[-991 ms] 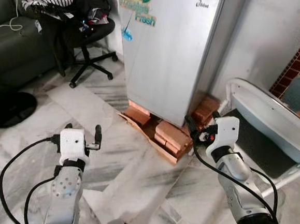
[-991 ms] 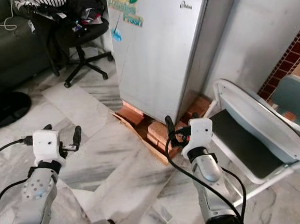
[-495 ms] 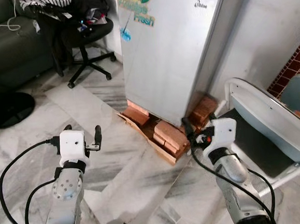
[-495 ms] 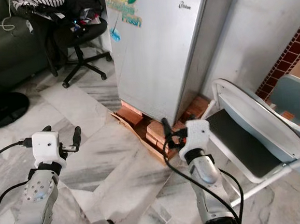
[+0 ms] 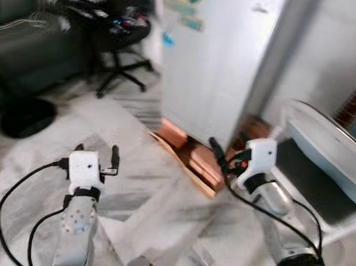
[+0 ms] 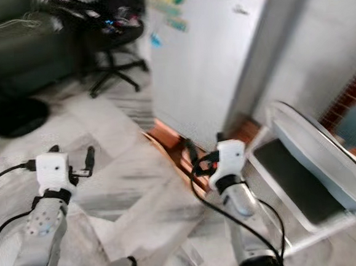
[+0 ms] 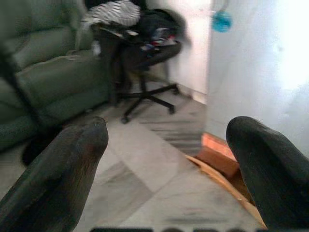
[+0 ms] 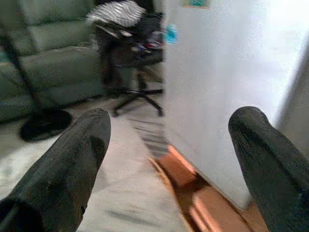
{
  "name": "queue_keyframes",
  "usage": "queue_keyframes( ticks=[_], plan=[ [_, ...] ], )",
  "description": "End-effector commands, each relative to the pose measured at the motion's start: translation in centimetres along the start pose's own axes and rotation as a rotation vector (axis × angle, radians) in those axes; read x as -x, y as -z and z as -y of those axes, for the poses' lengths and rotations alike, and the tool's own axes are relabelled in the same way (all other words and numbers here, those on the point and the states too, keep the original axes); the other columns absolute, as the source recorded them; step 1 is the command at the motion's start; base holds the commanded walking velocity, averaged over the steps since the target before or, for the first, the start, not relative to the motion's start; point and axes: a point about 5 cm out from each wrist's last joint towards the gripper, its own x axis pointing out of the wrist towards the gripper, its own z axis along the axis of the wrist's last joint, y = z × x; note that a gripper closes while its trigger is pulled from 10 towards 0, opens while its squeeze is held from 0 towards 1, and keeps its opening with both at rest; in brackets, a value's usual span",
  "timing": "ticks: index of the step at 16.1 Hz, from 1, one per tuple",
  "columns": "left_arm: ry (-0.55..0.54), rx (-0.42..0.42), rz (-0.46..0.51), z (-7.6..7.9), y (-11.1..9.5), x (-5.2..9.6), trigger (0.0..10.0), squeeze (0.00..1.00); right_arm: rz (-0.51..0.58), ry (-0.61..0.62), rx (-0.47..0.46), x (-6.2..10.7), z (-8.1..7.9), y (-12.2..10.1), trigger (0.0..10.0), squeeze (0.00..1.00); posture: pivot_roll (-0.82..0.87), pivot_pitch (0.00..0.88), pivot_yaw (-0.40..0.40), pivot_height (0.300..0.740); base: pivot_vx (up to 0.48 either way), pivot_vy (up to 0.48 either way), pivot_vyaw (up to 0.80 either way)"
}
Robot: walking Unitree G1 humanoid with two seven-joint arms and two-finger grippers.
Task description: Restocking fridge
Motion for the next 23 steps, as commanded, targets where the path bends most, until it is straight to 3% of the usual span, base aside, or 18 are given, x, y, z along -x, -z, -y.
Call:
queue_keyframes(
  ticks=[1, 16, 23],
  plan=[
    [0.014, 0.002, 0.001, 0.22, -0.03, 0.08, 10.0, 0.00, 0.009, 0.018, 0.008, 0.05, 0.71, -0.28, 10.0, 0.00, 0.11, 0.061, -0.054, 0.740, 0.000, 0.000, 0.00],
    [0.016, 0.002, 0.005, 0.32, -0.16, -0.16, 10.0, 0.00, 0.022, 0.024, -0.016, -0.17, 1.00, -0.54, 10.0, 0.00, 0.10, 0.057, -0.046, 0.740, 0.000, 0.000, 0.00],
    [0.080, 0.005, 0.032, 1.00, -0.43, -0.28, 10.0, 0.00, 0.083, 0.056, 0.001, 0.69, 1.67, -1.13, 10.0, 0.00, 0.09, 0.049, -0.036, 0.740, 0.386, 0.000, 0.00]
  ],
)
